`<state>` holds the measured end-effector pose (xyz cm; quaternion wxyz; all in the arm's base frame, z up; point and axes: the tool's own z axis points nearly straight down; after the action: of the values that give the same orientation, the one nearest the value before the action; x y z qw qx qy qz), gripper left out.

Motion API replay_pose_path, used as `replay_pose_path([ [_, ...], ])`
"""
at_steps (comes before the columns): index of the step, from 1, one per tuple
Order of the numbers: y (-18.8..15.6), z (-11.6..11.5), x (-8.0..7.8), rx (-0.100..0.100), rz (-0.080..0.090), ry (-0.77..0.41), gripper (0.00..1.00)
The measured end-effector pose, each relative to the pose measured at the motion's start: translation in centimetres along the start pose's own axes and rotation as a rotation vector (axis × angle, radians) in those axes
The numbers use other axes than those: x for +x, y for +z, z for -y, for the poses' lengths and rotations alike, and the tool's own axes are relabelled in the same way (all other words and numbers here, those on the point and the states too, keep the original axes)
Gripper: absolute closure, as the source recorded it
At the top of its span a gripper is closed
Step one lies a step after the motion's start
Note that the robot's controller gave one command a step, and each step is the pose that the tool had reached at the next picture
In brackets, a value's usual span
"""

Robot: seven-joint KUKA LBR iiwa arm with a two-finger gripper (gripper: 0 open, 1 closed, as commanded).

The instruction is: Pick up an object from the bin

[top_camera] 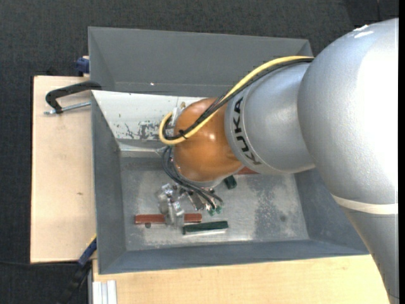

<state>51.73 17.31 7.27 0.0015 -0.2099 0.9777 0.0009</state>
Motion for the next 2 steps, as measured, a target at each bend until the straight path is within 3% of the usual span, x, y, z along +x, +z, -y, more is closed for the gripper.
replay_pose_path([
  [1, 0.11, -0.01, 0.02, 0.000, 0.001, 0.000, 0.00],
  [2, 0.12, -0.01, 0.03, 0.000, 0.000, 0.000, 0.00],
])
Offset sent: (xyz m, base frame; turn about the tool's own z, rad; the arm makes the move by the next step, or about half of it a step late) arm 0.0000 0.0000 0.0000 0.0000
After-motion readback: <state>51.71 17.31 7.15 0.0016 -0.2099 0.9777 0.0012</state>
